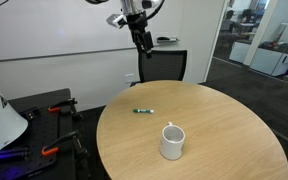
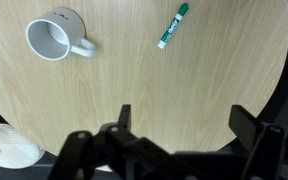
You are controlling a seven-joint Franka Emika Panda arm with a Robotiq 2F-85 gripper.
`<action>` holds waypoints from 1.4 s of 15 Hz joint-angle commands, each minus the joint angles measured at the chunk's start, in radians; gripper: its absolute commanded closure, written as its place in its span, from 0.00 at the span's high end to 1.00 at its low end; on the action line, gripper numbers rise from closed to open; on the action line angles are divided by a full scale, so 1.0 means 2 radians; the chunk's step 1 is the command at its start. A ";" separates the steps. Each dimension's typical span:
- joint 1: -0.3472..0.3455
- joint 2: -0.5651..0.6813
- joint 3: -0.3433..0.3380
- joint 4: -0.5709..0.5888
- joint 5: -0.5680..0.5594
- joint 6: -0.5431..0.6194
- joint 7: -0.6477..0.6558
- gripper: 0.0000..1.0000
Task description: Pick up the pen from the table and put it in the mug cup.
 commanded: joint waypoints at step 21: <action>0.004 0.381 0.025 0.194 0.157 0.107 0.023 1.00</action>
